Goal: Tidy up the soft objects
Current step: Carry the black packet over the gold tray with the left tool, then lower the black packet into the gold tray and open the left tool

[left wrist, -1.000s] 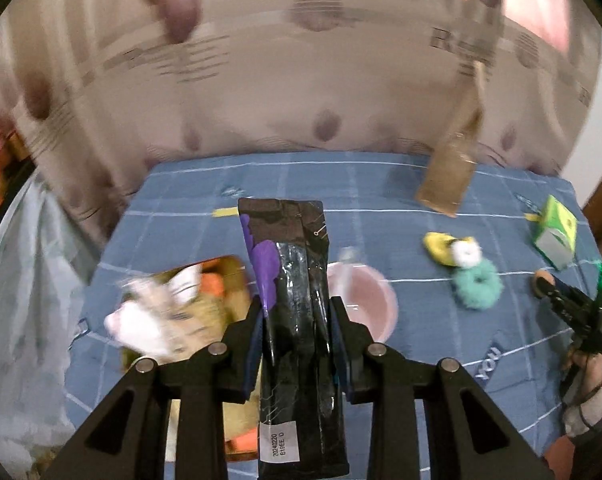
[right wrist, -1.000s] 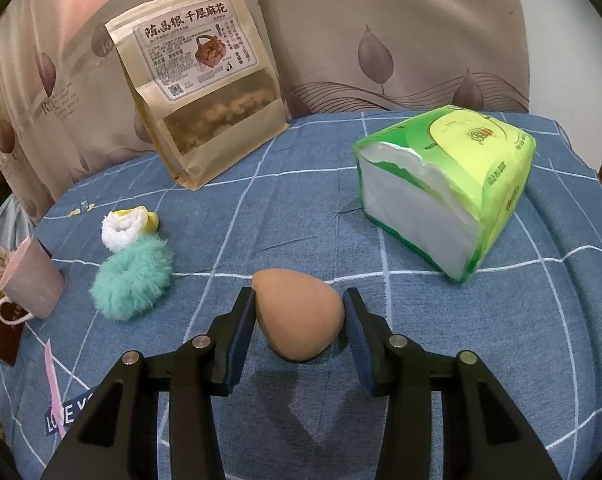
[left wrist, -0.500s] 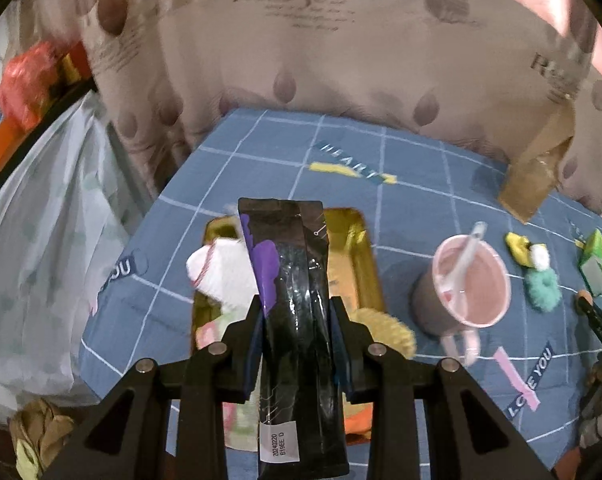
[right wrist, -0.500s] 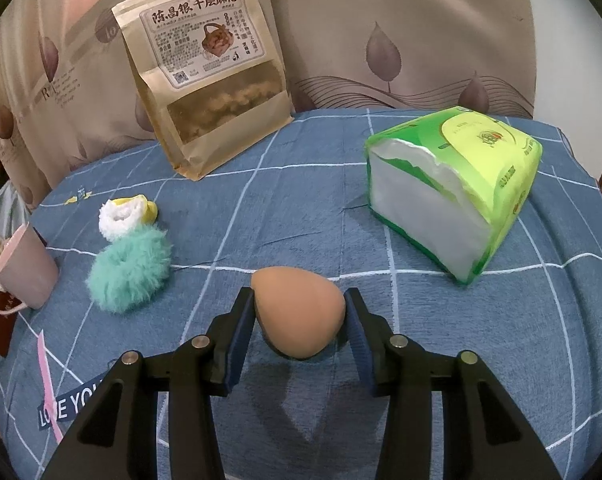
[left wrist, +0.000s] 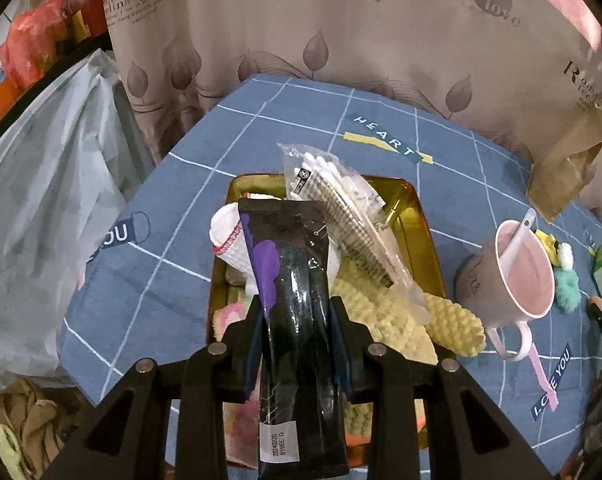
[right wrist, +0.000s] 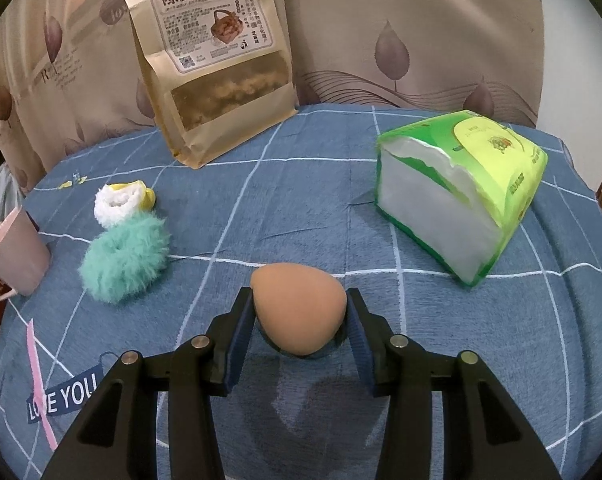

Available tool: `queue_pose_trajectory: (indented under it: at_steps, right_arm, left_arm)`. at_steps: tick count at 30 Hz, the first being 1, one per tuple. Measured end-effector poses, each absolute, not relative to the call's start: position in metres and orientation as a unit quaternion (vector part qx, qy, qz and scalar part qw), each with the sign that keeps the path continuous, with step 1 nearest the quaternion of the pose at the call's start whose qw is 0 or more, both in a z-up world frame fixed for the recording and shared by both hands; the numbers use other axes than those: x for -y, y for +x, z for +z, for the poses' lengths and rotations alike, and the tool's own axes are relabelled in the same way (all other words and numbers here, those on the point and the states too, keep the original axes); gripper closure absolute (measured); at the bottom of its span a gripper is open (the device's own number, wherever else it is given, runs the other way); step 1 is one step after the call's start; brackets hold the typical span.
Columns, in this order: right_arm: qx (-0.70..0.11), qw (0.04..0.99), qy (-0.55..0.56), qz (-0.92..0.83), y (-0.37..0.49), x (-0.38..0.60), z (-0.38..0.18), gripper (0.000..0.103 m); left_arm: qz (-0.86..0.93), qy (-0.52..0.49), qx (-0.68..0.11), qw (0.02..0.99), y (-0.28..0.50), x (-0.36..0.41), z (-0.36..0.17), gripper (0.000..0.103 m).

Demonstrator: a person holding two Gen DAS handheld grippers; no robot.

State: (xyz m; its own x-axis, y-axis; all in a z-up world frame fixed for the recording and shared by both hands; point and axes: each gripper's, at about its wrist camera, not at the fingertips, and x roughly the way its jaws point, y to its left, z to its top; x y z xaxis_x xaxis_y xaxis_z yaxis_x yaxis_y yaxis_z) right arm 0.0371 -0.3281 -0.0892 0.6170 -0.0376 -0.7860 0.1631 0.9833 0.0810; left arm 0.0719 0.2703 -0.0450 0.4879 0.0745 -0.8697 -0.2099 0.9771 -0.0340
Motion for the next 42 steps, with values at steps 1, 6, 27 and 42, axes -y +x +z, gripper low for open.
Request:
queue_pose_trajectory:
  at_steps: [1, 6, 27, 42]
  right_arm:
    - [-0.434, 0.896, 0.071, -0.056, 0.037, 0.328, -0.089, 0.061]
    - [-0.435, 0.896, 0.065, -0.057, 0.038, 0.327, -0.089, 0.061]
    - [-0.423, 0.904, 0.031, -0.049, 0.046, 0.295, -0.048, 0.062]
    - [-0.399, 0.912, 0.023, 0.088, 0.089, 0.154, 0.021, 0.062]
  left_arm:
    - [0.08, -0.07, -0.5, 0.86, 0.072, -0.271, -0.047, 0.072]
    - [0.082, -0.071, -0.501, 0.859, 0.073, -0.272, -0.052, 0.069]
    - [0.122, -0.057, -0.423, 0.896, 0.037, -0.268, -0.024, 0.052]
    - [0.143, -0.08, -0.389, 0.907, 0.008, -0.289, -0.026, 0.051]
